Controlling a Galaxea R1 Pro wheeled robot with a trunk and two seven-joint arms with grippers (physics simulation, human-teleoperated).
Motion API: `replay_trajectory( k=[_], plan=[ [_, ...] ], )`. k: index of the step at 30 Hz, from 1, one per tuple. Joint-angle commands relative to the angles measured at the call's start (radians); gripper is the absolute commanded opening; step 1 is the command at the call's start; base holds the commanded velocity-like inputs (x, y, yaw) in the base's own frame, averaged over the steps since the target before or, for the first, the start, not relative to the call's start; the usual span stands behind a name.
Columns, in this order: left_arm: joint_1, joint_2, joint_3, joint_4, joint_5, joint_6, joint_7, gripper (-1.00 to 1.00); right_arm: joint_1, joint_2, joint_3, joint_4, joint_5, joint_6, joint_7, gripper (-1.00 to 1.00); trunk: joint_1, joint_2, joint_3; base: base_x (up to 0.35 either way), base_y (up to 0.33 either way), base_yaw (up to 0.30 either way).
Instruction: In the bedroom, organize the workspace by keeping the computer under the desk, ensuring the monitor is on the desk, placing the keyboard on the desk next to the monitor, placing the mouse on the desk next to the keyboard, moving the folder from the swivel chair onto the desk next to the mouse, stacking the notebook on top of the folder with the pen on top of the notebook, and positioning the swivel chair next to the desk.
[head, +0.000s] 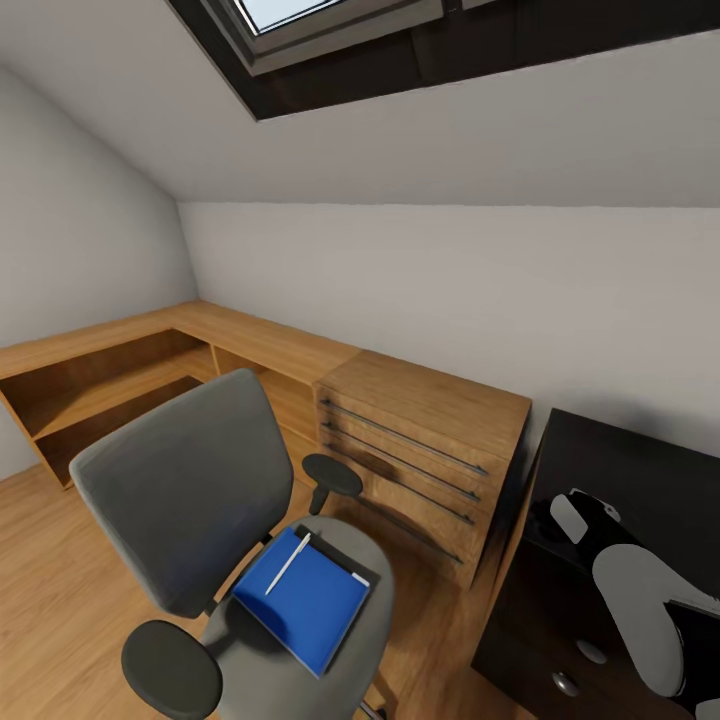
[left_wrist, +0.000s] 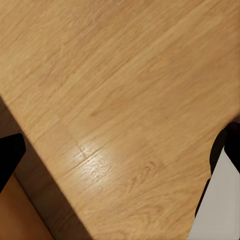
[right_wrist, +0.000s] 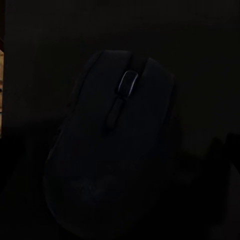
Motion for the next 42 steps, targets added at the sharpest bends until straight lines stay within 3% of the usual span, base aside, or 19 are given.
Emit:
replay_trajectory(
  k=[1, 7, 8, 27, 42],
  plan=[
    [0.000, 0.000, 0.009, -0.001, -0.002, -0.001, -0.007, 1.00, 0.000, 0.000, 0.002, -0.002, -0.011, 0.003, -0.006, 1.00, 0.000, 0.000, -0.001, 0.000, 0.000, 0.000],
    [0.000, 0.000, 0.008, -0.001, -0.002, -0.001, -0.007, 1.00, 0.000, 0.000, 0.002, -0.002, -0.011, 0.004, -0.006, 1.00, 0.000, 0.000, -0.001, 0.000, 0.000, 0.000],
    [0.000, 0.000, 0.008, -0.001, -0.002, -0.001, -0.007, 1.00, 0.000, 0.000, 0.002, -0.002, -0.011, 0.004, -0.006, -1.00, 0.000, 0.000, -0.001, 0.000, 0.000, 0.000],
    [0.000, 0.002, 0.007, -0.001, -0.002, -0.002, -0.010, 1.00, 0.000, 0.000, 0.002, -0.002, -0.009, 0.006, -0.005, -1.00, 0.000, 0.000, -0.001, 0.000, 0.000, 0.000],
    [0.000, 0.002, 0.007, -0.001, -0.002, -0.002, -0.007, 1.00, 0.000, -0.001, 0.002, -0.002, -0.009, 0.006, -0.005, -1.00, -0.057, 0.105, 0.046, 0.000, 0.000, 0.000]
  ],
)
